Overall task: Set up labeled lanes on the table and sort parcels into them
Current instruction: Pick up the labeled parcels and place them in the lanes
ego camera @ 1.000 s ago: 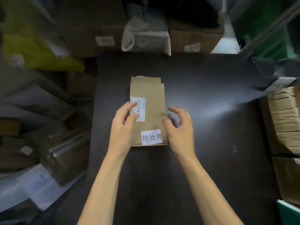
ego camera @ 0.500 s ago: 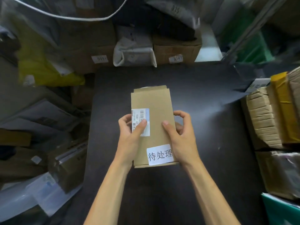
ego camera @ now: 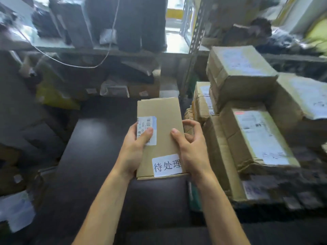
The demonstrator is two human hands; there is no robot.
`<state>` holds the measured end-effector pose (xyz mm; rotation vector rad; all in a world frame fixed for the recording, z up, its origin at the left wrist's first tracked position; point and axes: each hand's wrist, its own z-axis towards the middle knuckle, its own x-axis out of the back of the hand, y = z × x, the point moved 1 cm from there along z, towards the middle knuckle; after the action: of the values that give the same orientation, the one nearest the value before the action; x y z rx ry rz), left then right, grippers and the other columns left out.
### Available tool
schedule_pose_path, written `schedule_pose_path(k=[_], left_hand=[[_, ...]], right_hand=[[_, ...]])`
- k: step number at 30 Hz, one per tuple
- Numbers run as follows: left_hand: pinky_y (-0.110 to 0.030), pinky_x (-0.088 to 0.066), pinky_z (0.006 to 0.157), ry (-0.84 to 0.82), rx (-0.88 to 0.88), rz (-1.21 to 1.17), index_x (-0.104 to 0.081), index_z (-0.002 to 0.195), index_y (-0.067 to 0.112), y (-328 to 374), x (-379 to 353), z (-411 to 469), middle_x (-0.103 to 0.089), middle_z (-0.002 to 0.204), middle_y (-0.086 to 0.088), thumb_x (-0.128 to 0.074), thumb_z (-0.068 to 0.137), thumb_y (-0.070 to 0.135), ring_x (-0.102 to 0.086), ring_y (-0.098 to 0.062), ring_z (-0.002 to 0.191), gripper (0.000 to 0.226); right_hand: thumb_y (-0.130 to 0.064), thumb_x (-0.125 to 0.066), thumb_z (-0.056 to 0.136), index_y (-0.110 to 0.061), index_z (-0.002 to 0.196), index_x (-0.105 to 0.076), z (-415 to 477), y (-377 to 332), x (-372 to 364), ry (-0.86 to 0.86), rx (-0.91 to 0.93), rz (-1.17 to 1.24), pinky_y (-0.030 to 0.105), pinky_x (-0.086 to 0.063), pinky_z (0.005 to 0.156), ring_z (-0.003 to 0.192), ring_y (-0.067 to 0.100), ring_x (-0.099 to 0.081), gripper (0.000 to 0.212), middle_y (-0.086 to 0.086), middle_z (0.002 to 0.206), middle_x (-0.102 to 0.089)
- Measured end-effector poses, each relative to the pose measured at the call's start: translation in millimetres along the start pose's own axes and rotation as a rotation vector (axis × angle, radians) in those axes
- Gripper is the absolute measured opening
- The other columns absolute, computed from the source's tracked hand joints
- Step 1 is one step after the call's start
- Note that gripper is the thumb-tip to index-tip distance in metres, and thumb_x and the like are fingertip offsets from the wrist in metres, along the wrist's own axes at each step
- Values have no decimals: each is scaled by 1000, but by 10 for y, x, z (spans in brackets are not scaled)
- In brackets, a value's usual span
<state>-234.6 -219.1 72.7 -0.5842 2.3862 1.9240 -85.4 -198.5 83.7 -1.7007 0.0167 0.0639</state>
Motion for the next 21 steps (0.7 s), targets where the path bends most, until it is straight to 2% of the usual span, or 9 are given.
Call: schedule_pose_path(k=[2,7,10,12,14,17,21], left_hand=[[-25,-59,63,-2,-32,-6,-51,138,6,160,-215,-264,-71,120,-14,-57,101,16,-74,-14,83,38],[-28,-59,64,-66,-130,8,-52,137,7,629,-626,-656,-73,119,-14,-59,101,19,-74,-20,89,38],[-29,-60,66,-137,-157,24,-54,135,7,832,-855,-771,-73,118,-15,-58,102,18,-73,-22,90,35],[-28,-60,66,-170,-183,14,-54,133,7,895,-1001,-816,-73,118,-15,-58,102,18,-73,-20,88,34],[-27,-59,65,-197,-196,15,-53,134,6,924,-1161,-824,-72,118,-16,-58,102,18,-74,-19,87,34],[-28,-59,65,-232,-187,29,-53,135,6,947,-1428,-746,-72,117,-16,-57,102,19,-74,-21,87,35],[-28,-59,64,-256,-192,31,-52,136,5,1005,-1759,-493,-72,118,-17,-55,103,20,-75,-23,87,36]], right_hand=[[-15,-67,97,-30,113,-52,-215,-239,185,-10,27,23,42,-61,76,77,17,-73,26,6,90,-78],[-19,-66,98,-31,115,-52,-546,-817,514,13,143,52,29,-59,64,72,6,-73,25,-8,81,-76],[-21,-67,98,-29,116,-52,-678,-1038,675,76,169,61,31,-60,63,74,12,-74,25,1,86,-76],[-18,-66,99,-25,116,-52,-738,-1167,787,104,214,54,24,-58,59,69,6,-72,23,5,90,-72],[-18,-65,99,-21,119,-52,-762,-1261,917,132,243,35,16,-53,54,63,-2,-69,24,-1,91,-68],[-16,-65,99,-17,122,-52,-691,-1352,1149,184,287,32,12,-51,54,63,-8,-67,27,-8,89,-65],[-16,-65,99,-16,125,-52,-392,-1476,1382,203,289,27,14,-54,57,70,-5,-69,30,-8,95,-65]])
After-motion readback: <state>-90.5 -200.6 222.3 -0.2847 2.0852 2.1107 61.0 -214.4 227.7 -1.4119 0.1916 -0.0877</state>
